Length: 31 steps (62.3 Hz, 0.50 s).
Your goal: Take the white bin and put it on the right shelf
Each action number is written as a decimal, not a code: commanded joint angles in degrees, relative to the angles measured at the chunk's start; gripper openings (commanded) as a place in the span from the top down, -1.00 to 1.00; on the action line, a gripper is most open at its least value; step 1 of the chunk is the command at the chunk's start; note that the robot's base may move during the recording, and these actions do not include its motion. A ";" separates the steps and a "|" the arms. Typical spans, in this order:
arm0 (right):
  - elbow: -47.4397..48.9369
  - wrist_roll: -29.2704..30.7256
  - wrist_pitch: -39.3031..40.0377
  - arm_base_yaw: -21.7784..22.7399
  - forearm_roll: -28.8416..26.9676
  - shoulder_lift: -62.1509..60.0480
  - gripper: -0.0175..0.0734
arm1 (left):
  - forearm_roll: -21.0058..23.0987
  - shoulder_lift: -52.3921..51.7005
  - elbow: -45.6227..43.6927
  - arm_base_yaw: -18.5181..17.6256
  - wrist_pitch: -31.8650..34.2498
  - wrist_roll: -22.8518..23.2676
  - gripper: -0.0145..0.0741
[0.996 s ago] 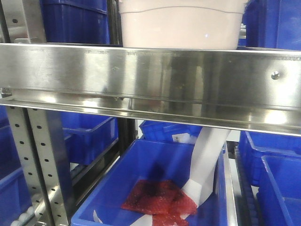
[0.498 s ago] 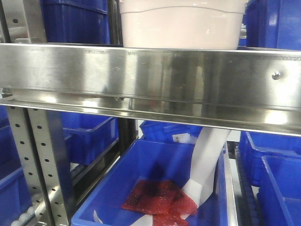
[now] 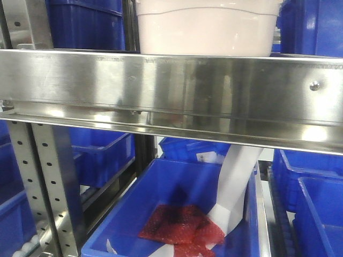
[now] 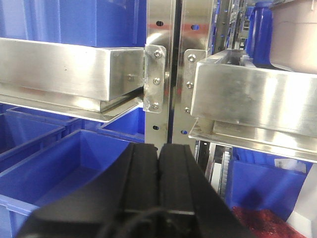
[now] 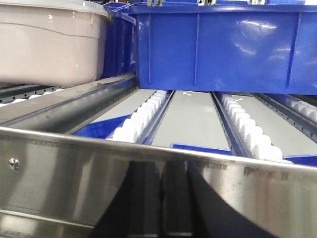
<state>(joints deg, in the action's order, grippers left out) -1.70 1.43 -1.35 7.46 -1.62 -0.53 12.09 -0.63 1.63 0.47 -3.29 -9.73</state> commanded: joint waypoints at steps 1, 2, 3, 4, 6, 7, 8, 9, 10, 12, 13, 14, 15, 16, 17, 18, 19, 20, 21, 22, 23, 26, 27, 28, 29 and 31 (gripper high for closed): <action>0.01 0.03 5.47 0.02 -0.29 -1.18 0.45 | 0.15 -0.68 0.91 -0.36 5.24 0.29 0.94; 0.01 0.03 5.47 0.02 -0.29 -1.18 0.45 | 0.15 -0.68 0.91 -0.36 5.24 0.29 0.94; 0.01 0.03 5.47 0.02 -0.29 -1.18 0.45 | 0.15 -0.68 0.91 -0.36 5.24 0.29 0.94; 0.01 0.03 5.47 0.02 -0.29 -1.18 0.45 | 0.15 -0.68 0.91 -0.36 5.24 0.29 0.94; 0.01 0.03 5.47 0.02 -0.29 -1.18 0.45 | 0.15 -0.68 0.91 -0.36 5.24 0.29 0.94; 0.01 0.03 5.47 0.02 -0.29 -1.18 0.45 | 0.15 -0.68 0.91 -0.36 5.24 0.29 0.94; 0.01 0.03 5.47 0.02 -0.29 -1.18 0.45 | 0.15 -0.68 0.91 -0.36 5.24 0.29 0.94; 0.01 0.03 5.47 0.02 -0.29 -1.18 0.45 | 0.15 -0.68 0.91 -0.36 5.24 0.29 0.94; 0.01 0.03 5.47 0.02 -0.29 -1.18 0.45 | 0.15 -0.68 0.91 -0.36 5.24 0.29 0.94; 0.01 0.03 5.47 0.02 -0.29 -1.18 0.45 | 0.15 -0.68 0.91 -0.36 5.24 0.29 0.94; 0.01 0.03 5.47 0.02 -0.29 -1.18 0.45 | 0.15 -0.68 0.91 -0.36 5.24 0.29 0.94; 0.01 0.03 5.47 0.02 -0.29 -1.18 0.45 | 0.15 -0.68 0.91 -0.36 5.24 0.29 0.94; 0.01 0.03 5.47 0.02 -0.29 -1.18 0.45 | 0.15 -0.68 0.91 -0.36 5.24 0.29 0.94; 0.01 0.03 5.47 0.02 -0.29 -1.18 0.45 | 0.15 -0.68 0.91 -0.36 5.24 0.29 0.94; 0.01 0.03 5.47 0.02 -0.29 -1.18 0.45 | 0.15 -0.68 0.91 -0.36 5.24 0.29 0.94; 0.01 0.03 5.47 0.02 -0.29 -1.18 0.45 | 0.15 -0.68 0.91 -0.36 5.24 0.29 0.94; 0.01 0.03 5.47 0.02 -0.29 -1.18 0.45 | 0.15 -0.68 0.91 -0.36 5.24 0.29 0.94; 0.01 0.03 5.47 0.02 -0.29 -1.18 0.45 | 0.15 -0.68 0.91 -0.36 5.24 0.29 0.94; 0.01 0.03 5.47 0.02 -0.29 -1.18 0.45 | 0.15 -0.68 0.91 -0.36 5.24 0.29 0.94; 0.01 0.03 5.47 0.02 -0.29 -1.18 0.45 | 0.15 -0.68 0.91 -0.36 5.24 0.29 0.94; 0.01 0.03 5.47 0.02 -0.29 -1.18 0.45 | 0.15 -0.68 0.91 -0.36 5.24 0.29 0.94; 0.01 0.03 5.47 0.02 -0.29 -1.18 0.45 | 0.15 -0.68 0.91 -0.36 5.24 0.29 0.94; 0.01 0.03 5.47 0.02 -0.29 -1.18 0.45 | 0.15 -0.68 0.91 -0.36 5.24 0.29 0.94; 0.01 0.03 5.47 0.02 -0.29 -1.18 0.45 | 0.15 -0.68 0.91 -0.36 5.24 0.29 0.94; 0.01 0.03 5.47 0.02 -0.29 -1.18 0.45 | 0.15 -0.68 0.91 -0.36 5.24 0.29 0.94; 0.01 0.03 5.47 0.02 -0.29 -1.13 0.45 | 0.15 -0.68 0.91 -0.36 5.24 0.29 0.94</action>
<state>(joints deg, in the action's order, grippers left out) -1.70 1.43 -1.35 7.46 -1.87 -0.53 12.09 -0.63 1.63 0.47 -3.29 -9.73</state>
